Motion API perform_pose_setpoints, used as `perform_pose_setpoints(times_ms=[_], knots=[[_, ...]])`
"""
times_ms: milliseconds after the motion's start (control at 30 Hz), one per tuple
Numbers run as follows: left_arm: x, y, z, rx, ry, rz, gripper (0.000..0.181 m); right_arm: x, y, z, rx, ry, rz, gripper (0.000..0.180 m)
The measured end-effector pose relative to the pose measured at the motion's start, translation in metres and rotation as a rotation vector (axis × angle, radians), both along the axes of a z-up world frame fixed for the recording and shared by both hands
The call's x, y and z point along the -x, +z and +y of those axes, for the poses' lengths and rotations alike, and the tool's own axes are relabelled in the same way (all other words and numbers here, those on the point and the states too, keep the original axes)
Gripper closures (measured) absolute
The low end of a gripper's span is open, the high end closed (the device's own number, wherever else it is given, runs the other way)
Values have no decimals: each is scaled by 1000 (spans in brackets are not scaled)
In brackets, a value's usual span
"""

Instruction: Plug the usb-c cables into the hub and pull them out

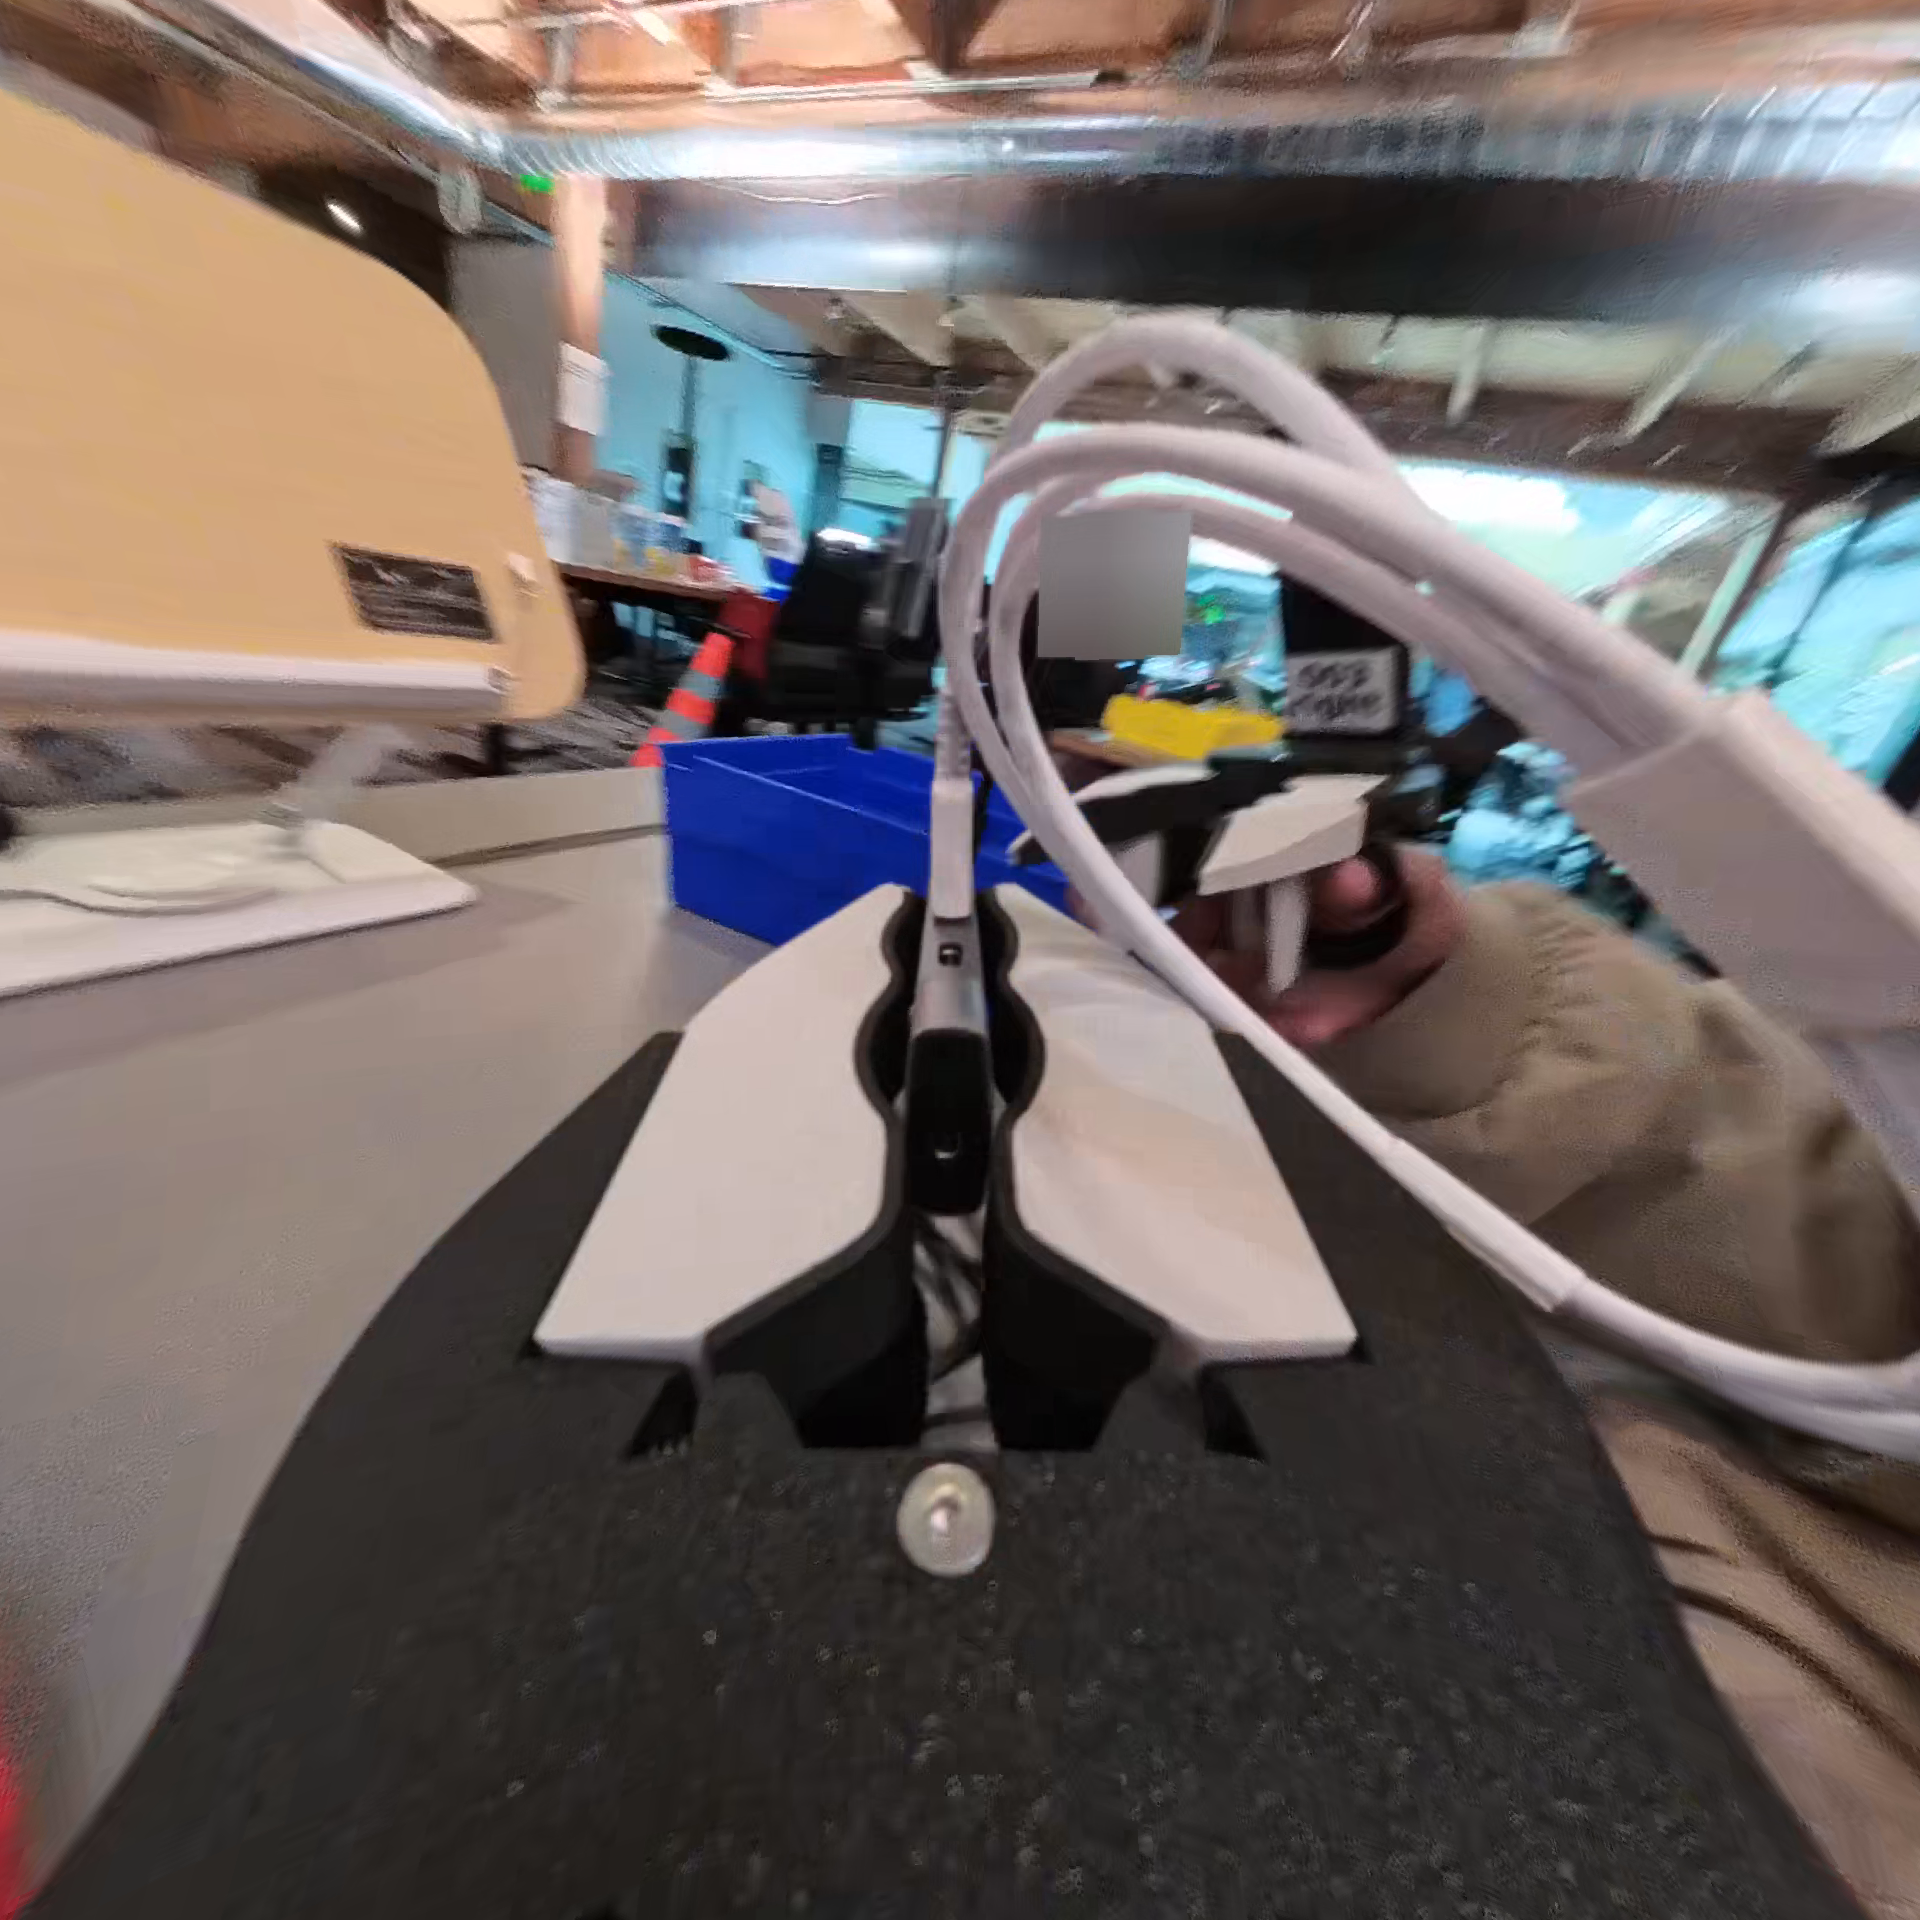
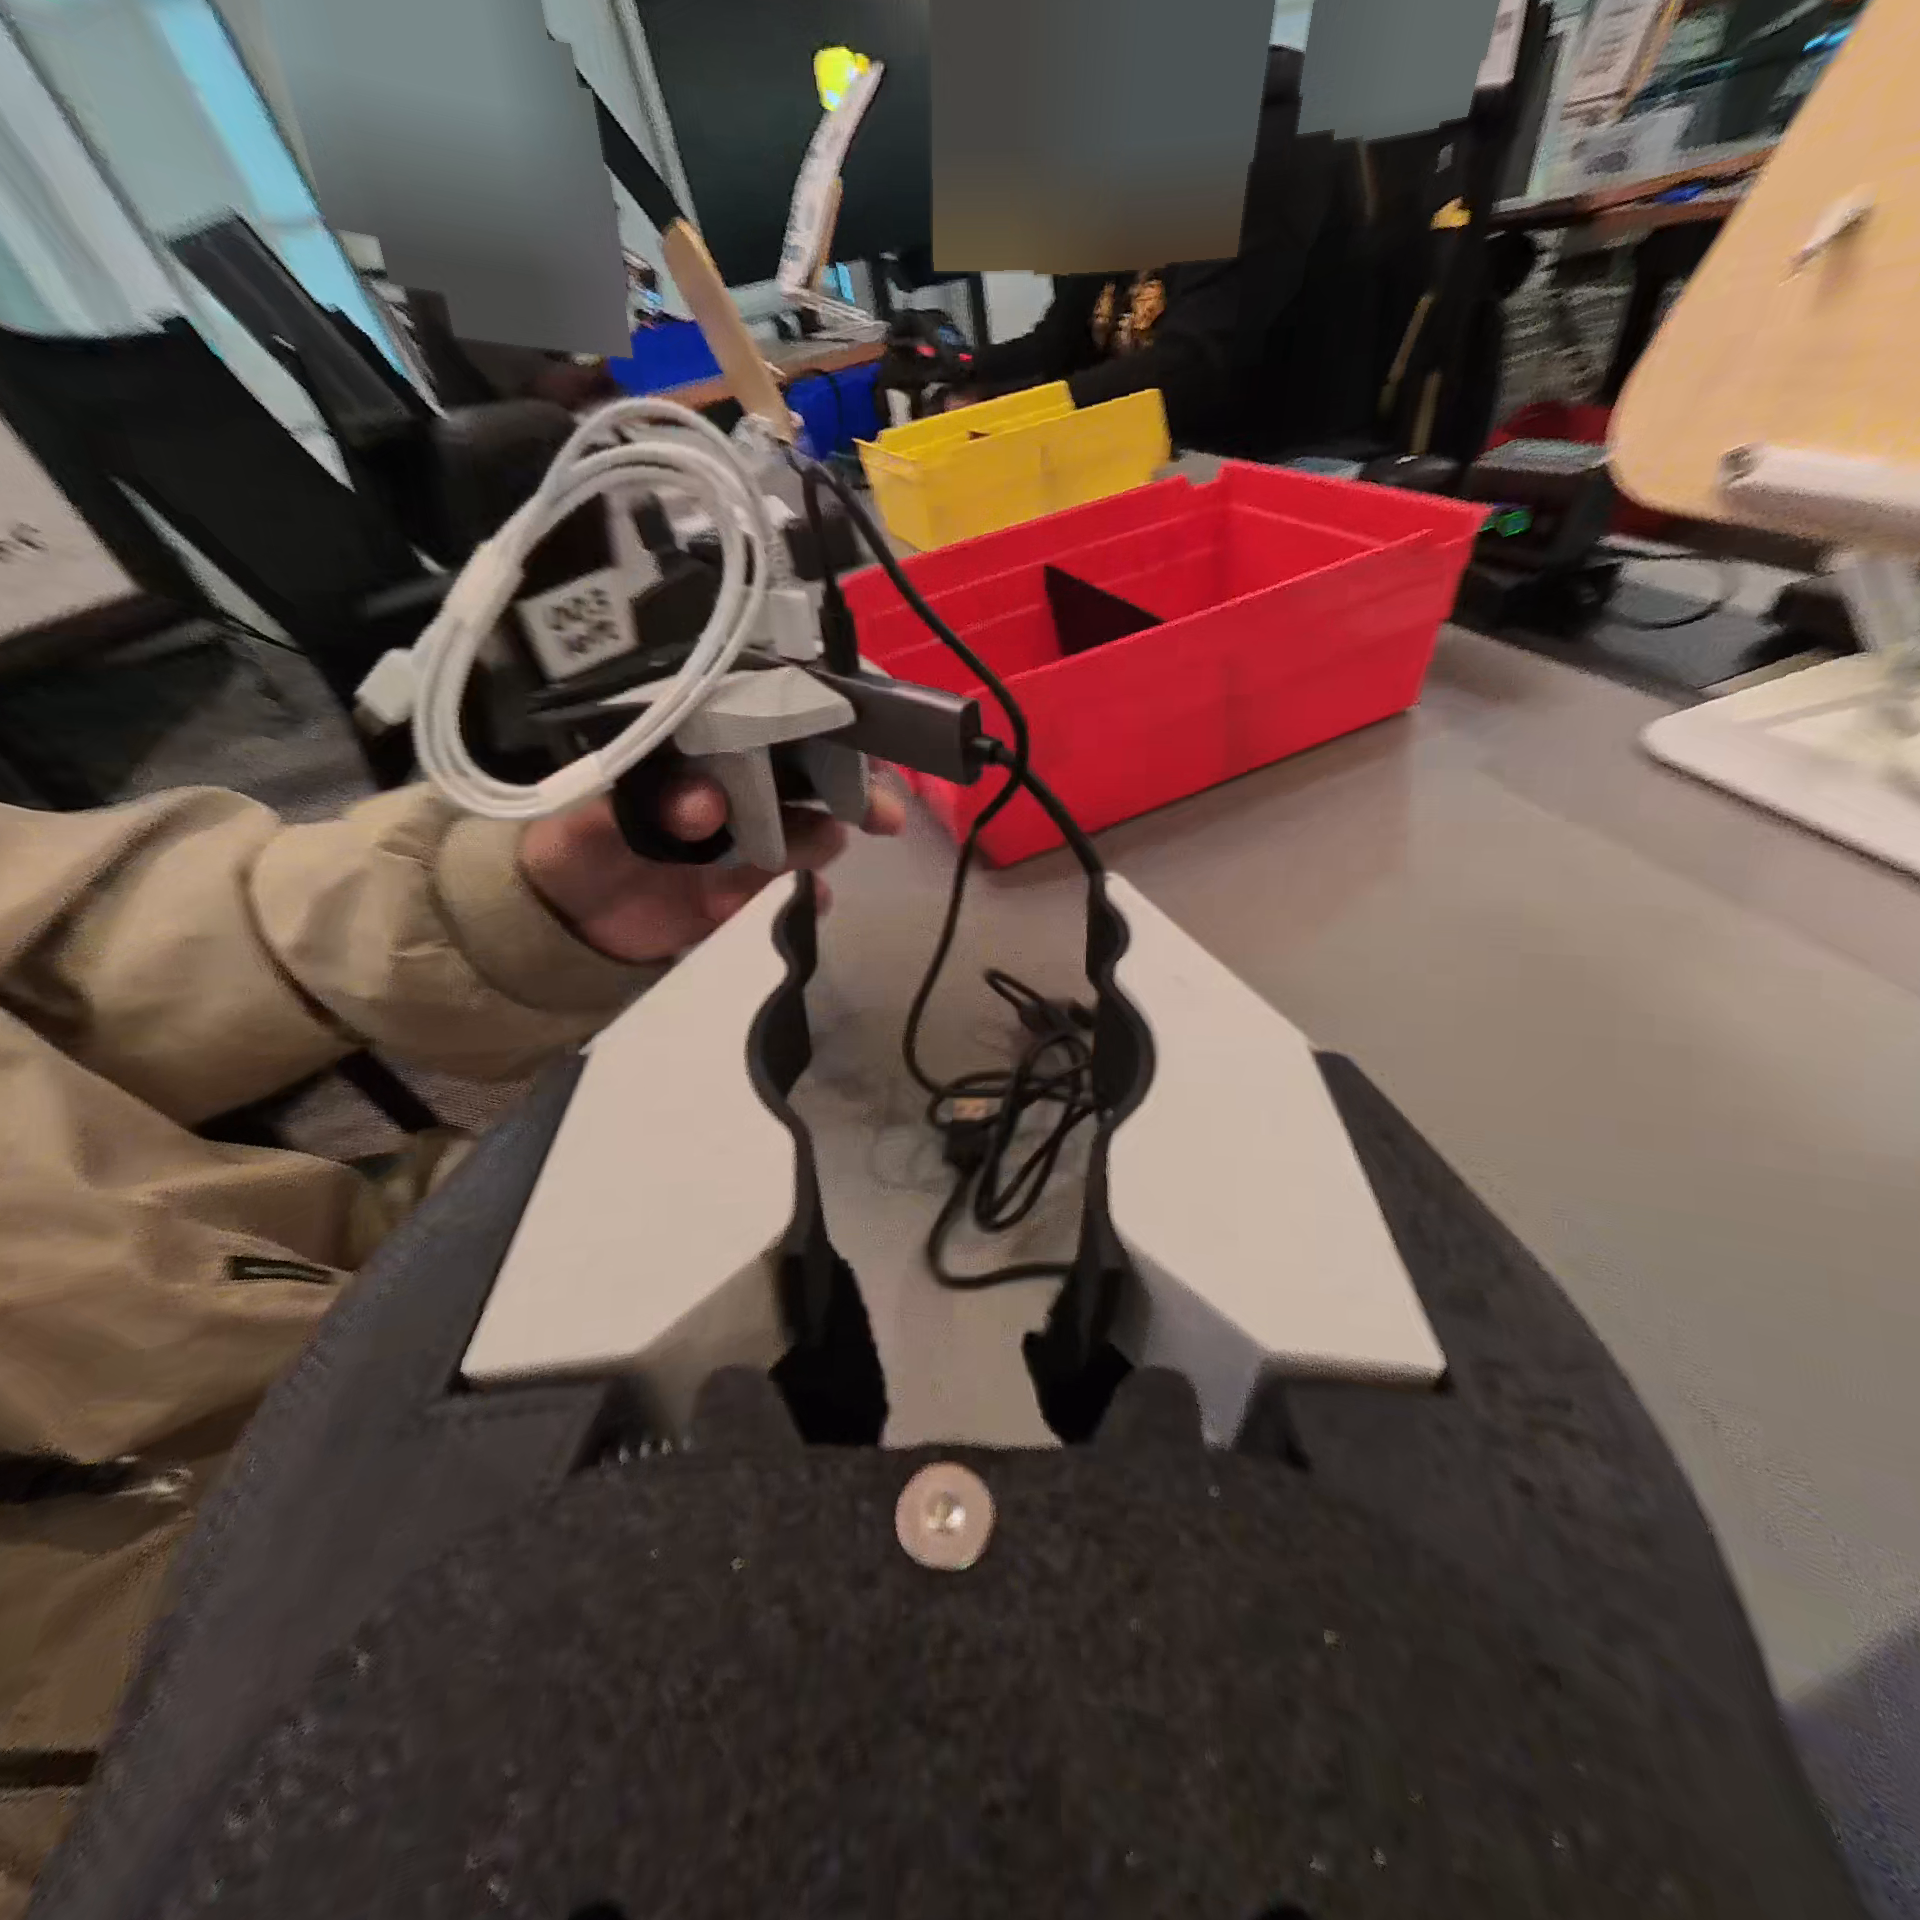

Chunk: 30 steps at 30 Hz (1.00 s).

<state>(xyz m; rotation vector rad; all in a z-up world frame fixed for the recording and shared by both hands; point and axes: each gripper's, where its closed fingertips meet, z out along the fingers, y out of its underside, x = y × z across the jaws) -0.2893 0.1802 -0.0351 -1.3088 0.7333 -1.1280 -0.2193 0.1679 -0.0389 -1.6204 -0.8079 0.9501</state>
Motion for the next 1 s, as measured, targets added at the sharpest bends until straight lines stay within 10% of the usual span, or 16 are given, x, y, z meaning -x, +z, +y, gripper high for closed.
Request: perform_pose_setpoints(times_ms=[233,333,600,1000], knots=[[-28,1,-34,213,-301,-121,171,20,-5,-5,6,55,80,125],[-35,1,-38,238,-330,-147,171,26,-12,-19,38,150,30,165],[-36,-12,-40,157,-304,-58,145,18,12,-27,104,244,106,173],[-20,-24,-23,174,-206,5,154,-83,181,27,-113,83,133,173]])
